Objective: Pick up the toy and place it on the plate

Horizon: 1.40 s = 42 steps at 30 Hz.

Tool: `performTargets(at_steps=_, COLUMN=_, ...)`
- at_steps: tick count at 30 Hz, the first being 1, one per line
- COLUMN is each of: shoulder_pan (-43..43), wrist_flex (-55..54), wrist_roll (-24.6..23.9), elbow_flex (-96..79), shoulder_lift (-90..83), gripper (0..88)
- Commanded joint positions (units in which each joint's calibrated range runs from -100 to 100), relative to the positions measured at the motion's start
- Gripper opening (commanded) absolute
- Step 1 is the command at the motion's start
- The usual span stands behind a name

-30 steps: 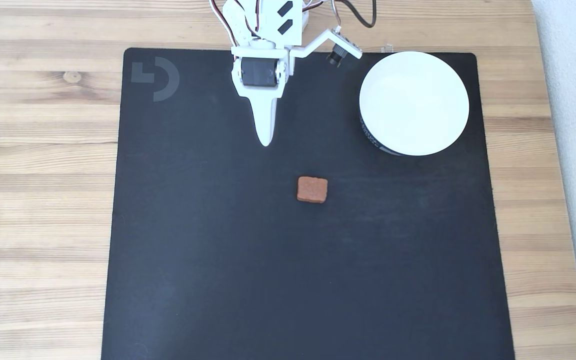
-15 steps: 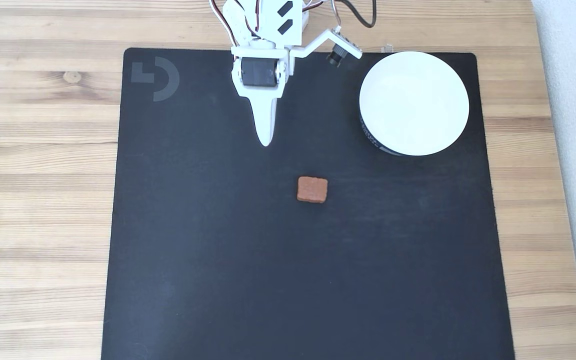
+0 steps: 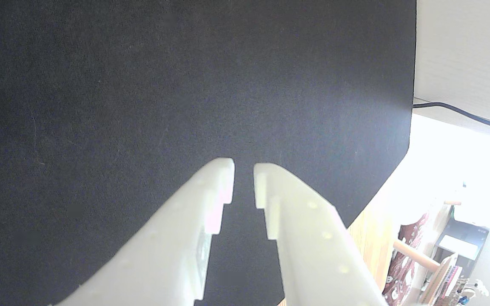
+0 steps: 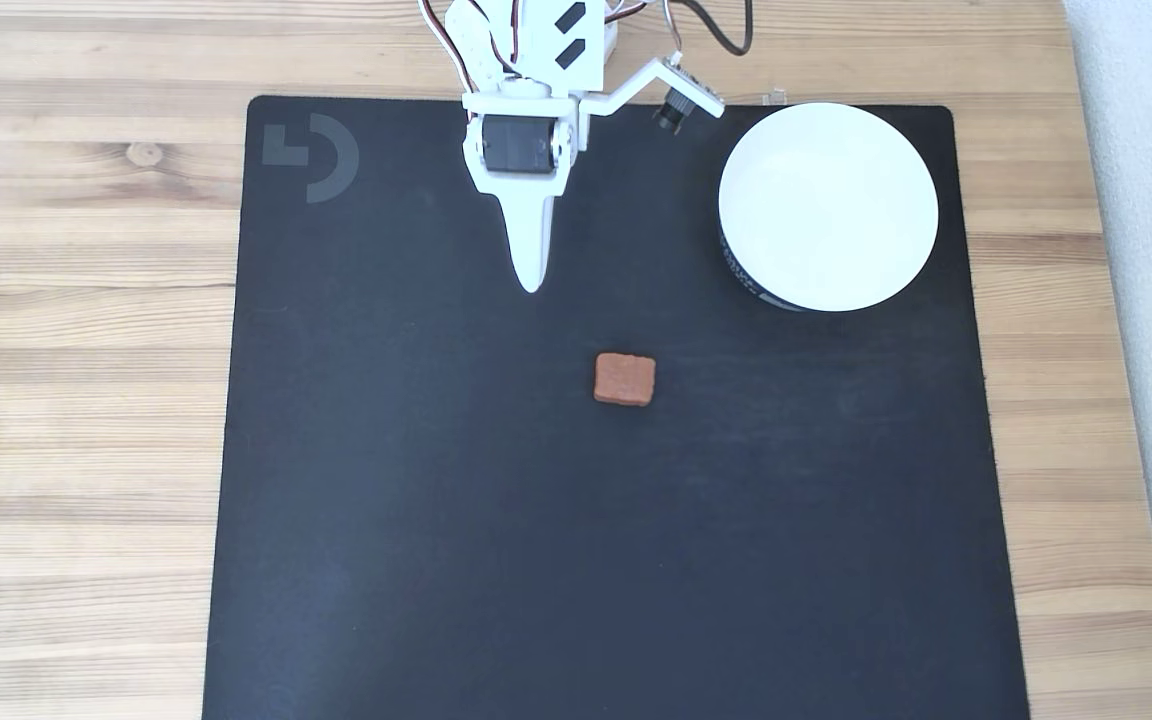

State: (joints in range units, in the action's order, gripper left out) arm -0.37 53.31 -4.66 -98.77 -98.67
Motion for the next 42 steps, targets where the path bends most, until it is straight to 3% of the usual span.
performTargets(at_steps=1, shoulder_pan=-0.25, wrist_flex=-0.14, wrist_roll=-0.09, elbow_flex=-0.69, shoulder_lift=-0.67, gripper=2.5)
performTargets(at_steps=42, shoulder_pan=0.25, wrist_flex=0.45, wrist_roll=-0.09, elbow_flex=-0.51, shoulder_lift=-0.67, gripper=2.3)
